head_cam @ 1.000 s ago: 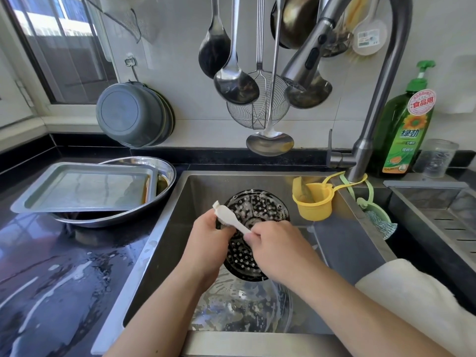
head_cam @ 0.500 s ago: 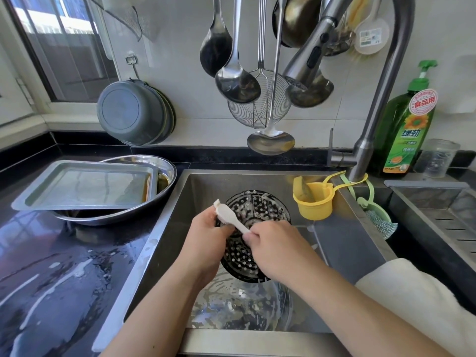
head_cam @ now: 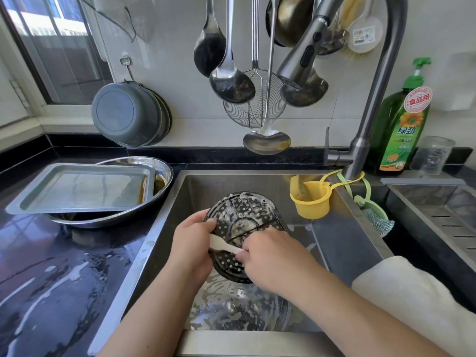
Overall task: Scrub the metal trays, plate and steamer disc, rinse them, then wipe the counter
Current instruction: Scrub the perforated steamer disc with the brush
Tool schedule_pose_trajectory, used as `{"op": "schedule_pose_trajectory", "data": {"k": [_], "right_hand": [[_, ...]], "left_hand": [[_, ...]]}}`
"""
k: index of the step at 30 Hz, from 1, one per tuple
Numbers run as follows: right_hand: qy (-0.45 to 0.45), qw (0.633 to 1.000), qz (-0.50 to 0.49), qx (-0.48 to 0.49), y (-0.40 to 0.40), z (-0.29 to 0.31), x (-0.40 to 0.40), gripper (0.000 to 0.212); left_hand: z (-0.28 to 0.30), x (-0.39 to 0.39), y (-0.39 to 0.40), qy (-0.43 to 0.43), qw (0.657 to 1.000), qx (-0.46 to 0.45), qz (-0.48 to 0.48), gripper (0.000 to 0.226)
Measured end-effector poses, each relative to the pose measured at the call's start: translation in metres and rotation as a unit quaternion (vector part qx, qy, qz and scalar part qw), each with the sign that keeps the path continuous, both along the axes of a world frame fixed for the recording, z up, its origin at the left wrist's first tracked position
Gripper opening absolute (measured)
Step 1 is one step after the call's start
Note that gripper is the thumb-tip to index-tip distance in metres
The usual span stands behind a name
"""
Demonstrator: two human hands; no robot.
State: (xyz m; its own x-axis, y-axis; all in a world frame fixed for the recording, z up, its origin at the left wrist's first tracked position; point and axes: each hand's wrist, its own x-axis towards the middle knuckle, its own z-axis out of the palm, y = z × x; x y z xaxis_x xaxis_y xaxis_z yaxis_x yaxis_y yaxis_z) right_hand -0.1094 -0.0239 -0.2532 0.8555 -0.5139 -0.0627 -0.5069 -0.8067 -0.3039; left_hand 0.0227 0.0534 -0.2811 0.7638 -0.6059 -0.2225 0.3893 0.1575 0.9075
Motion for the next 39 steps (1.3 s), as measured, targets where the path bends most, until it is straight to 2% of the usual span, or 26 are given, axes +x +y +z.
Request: {"op": "schedule_pose_trajectory", "data": {"k": [3, 10, 14, 19, 22, 26, 28, 31, 34, 39], "right_hand": [[0.000, 1.000, -0.005, -0.017, 0.004, 0.003, -0.001, 0.044], [-0.037, 0.996, -0.079, -0.027, -0.009, 0.008, -0.003, 0.033], [-0.051, 0.990, -0.133, -0.025, -0.021, 0.012, -0.004, 0.035], [-0.046, 0.994, -0.094, -0.029, -0.011, 0.006, -0.003, 0.035], [-0.021, 0.997, -0.075, -0.015, -0.006, 0.002, 0.000, 0.042], [-0.010, 0.996, -0.086, -0.004, -0.014, 0.001, -0.002, 0.041], [-0.047, 0.992, -0.117, -0.016, -0.025, 0.002, -0.005, 0.040], [-0.151, 0.972, -0.179, -0.008, -0.045, 0.002, -0.010, 0.044], [-0.195, 0.959, -0.204, 0.022, -0.054, -0.001, -0.014, 0.049], [-0.184, 0.967, -0.167, 0.052, -0.048, -0.008, -0.007, 0.050]], "left_hand": [[-0.001, 0.006, 0.002, 0.024, 0.999, 0.006, 0.020, 0.030], [0.004, 0.000, 0.002, 0.015, 0.999, 0.021, -0.044, 0.032], [0.003, -0.002, 0.000, -0.035, 0.997, 0.057, -0.047, 0.031], [0.001, -0.007, -0.003, -0.065, 0.993, 0.076, -0.055, 0.036], [0.002, -0.004, 0.000, -0.033, 0.998, 0.056, -0.008, 0.039], [0.000, 0.007, 0.002, 0.029, 0.996, 0.017, 0.081, 0.037], [0.002, 0.012, 0.003, 0.063, 0.992, -0.012, 0.111, 0.036], [0.006, 0.014, 0.005, 0.083, 0.986, -0.049, 0.134, 0.031], [0.007, 0.014, 0.005, 0.109, 0.983, -0.077, 0.125, 0.030], [0.015, 0.014, 0.007, 0.191, 0.973, -0.115, 0.056, 0.033]]}}
